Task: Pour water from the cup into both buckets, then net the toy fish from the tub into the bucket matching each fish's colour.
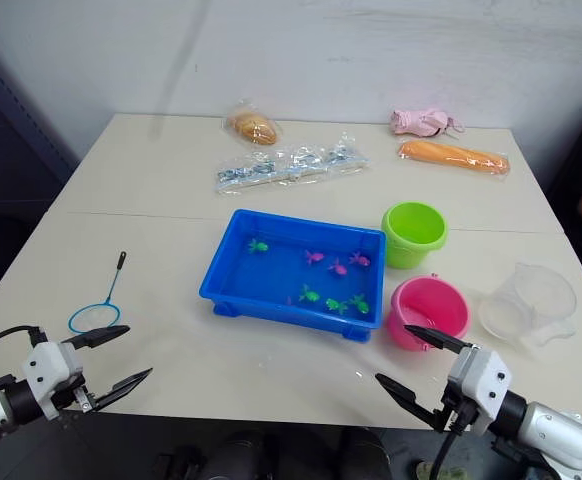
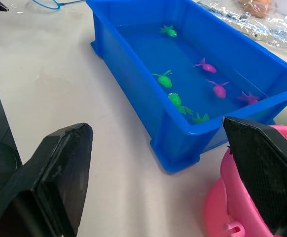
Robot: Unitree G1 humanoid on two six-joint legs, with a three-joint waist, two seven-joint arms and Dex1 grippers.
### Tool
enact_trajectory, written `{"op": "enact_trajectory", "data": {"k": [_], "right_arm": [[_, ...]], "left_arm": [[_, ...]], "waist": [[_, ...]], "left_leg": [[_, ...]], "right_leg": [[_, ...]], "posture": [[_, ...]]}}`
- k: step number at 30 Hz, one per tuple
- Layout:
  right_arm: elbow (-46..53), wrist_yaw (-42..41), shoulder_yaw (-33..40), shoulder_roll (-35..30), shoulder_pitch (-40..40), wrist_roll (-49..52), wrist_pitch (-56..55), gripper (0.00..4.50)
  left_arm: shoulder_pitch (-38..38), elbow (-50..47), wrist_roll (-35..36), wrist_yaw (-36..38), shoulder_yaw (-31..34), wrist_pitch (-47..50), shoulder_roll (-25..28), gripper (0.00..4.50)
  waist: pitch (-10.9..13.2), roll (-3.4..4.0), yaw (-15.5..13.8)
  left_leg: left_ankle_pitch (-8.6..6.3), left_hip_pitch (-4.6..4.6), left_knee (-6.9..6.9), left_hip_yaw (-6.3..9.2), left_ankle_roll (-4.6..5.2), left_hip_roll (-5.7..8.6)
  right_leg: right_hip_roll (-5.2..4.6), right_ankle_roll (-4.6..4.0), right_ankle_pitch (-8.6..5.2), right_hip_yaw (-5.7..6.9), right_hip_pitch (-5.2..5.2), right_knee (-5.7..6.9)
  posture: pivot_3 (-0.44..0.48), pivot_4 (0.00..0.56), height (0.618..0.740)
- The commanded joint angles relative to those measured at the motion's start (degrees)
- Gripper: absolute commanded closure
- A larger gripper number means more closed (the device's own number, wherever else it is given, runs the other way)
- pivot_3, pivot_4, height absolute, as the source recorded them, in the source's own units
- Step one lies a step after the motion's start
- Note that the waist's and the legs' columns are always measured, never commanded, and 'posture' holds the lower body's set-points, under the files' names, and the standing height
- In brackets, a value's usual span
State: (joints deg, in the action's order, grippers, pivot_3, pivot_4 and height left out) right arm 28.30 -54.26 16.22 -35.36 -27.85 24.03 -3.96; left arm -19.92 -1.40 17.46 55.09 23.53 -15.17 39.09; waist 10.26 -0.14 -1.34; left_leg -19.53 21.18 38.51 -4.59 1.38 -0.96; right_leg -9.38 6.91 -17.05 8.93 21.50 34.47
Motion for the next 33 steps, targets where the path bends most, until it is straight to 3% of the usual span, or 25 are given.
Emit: {"op": "enact_trajectory", "data": {"k": [1,6,14,18,21,27,33], "right_arm": [[1.08,1.07,1.67,0.70,0.15,2.16,-0.43,0.00],[4.81,4.14,5.99,3.10,-3.67,6.36,1.30,0.00],[6.84,9.82,19.28,8.75,-12.29,10.02,0.58,0.00],[5.24,15.08,26.59,14.65,-15.98,12.08,0.11,0.00],[2.18,18.11,27.64,19.72,-17.08,11.29,-0.55,0.00],[-5.76,28.23,26.70,22.23,-9.38,9.05,2.72,0.00],[-17.25,35.18,27.17,16.29,4.90,8.24,7.34,0.00]], "left_arm": [[-0.98,-3.73,4.22,1.30,0.11,4.05,1.22,0.03],[1.57,-15.48,15.12,3.25,-1.92,19.54,4.74,0.03],[16.87,-25.48,19.28,-0.46,-14.33,29.97,1.03,0.03],[23.76,-25.51,19.78,-2.15,-18.00,33.50,-0.81,0.03],[26.98,-25.65,19.16,-2.47,-20.93,34.72,-2.61,0.03],[31.90,-25.12,17.77,-4.24,-24.00,36.14,-5.28,0.03],[33.99,-25.41,16.78,-5.30,-25.33,36.58,-6.29,0.03]], "waist": [[0.00,0.00,0.00],[0.05,0.08,-0.38],[0.07,0.26,-0.44],[0.06,0.29,-0.07],[0.04,0.32,0.02],[0.06,0.33,0.33],[0.05,0.47,0.62]], "left_leg": [[0.00,0.00,0.00,0.00,0.00,0.00],[0.00,0.02,0.02,0.03,-0.01,-0.02],[0.04,-0.02,-0.02,-0.04,-0.04,0.06],[0.13,-0.06,-0.20,-0.07,-0.17,0.02],[0.16,-0.14,-0.24,-0.10,-0.23,-0.06],[0.11,-0.30,-0.28,-0.55,-0.28,-0.23],[0.02,-0.69,-0.34,-0.96,-0.33,-0.40]], "right_leg": [[0.00,0.00,0.00,0.00,0.00,0.00],[-0.04,0.00,0.00,-0.01,-0.02,0.01],[0.06,0.07,0.04,-0.10,-0.04,0.26],[0.22,0.06,0.03,-0.16,-0.01,0.19],[0.38,0.06,0.03,-0.35,-0.01,0.19],[0.57,0.03,0.02,-0.87,0.12,0.00],[0.79,-0.02,0.00,-1.41,0.11,0.07]], "posture": [[0.000,0.150,0.740],[0.000,0.150,0.740],[0.000,0.150,0.740],[0.000,0.150,0.740],[0.000,0.150,0.740],[0.000,0.150,0.740],[0.000,0.150,0.740]]}}
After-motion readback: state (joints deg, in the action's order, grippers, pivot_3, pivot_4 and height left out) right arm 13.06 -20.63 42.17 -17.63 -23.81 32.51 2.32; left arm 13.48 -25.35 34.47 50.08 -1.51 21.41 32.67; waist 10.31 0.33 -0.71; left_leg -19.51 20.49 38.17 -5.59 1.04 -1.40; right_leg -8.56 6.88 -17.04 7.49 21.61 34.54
